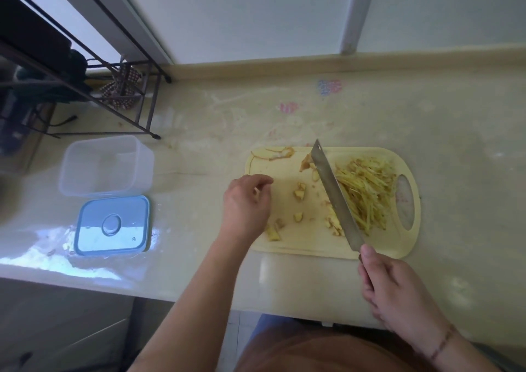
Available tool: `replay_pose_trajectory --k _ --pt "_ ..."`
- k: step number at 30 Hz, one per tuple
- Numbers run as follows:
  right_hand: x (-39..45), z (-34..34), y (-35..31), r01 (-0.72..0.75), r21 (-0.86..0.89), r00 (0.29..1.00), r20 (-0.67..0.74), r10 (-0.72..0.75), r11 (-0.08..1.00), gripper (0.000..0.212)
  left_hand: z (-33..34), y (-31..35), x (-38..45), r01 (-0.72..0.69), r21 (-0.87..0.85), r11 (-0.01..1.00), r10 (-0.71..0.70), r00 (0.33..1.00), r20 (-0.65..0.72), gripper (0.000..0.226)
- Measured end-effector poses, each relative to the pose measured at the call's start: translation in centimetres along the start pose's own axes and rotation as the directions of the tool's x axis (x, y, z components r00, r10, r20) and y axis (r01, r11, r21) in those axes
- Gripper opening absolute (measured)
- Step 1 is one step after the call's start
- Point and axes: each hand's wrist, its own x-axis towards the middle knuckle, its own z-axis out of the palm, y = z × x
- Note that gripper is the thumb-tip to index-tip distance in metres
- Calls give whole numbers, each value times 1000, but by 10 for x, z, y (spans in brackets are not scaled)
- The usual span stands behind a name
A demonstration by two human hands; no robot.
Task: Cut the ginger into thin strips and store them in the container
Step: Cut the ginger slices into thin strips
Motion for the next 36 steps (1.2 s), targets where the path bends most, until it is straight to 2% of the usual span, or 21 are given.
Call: replay_pose_trajectory --k 2,4,7,13,17,21,25,28,31,34,36 --pt "1 0 -2 3 22 1000 10 -4 1000 63 -14 -28 -12 -169 34 985 170 985 -15 14" --pt "2 2 -4 6 30 1000 21 -7 1000 61 -22 -48 -26 -289 109 951 284 957 60 16" --pt "2 5 -6 2 41 999 35 -4 999 58 -17 -58 -41 -392 252 885 341 913 224 31" --pt "1 7 -9 34 32 998 45 -36 999 59 -6 -54 -51 -331 338 881 288 942 173 37" --pt "2 9 -6 32 43 999 38 -33 999 70 -6 -45 -52 -254 267 929 208 960 189 32" --pt "1 9 -2 81 -43 997 17 -81 996 76 -5 -36 -46 -174 182 968 148 977 152 15" --pt "-1 7 1 85 -75 996 24 -83 994 67 -4 -19 -24 -73 97 993 65 994 84 12" --pt "-3 7 3 72 -83 997 33 -70 994 62 6 -4 -2 -21 144 989 4 993 116 15" --pt "-5 7 2 50 -37 998 41 -49 998 66 18 1 8 -78 217 973 52 991 123 15" --pt "-7 6 1 69 -51 997 32 -67 996 65 25 -2 7 -165 296 941 153 986 63 12" --pt "-9 6 2 77 -72 997 11 -77 994 62 29 -3 5 -172 302 938 176 984 12 12"
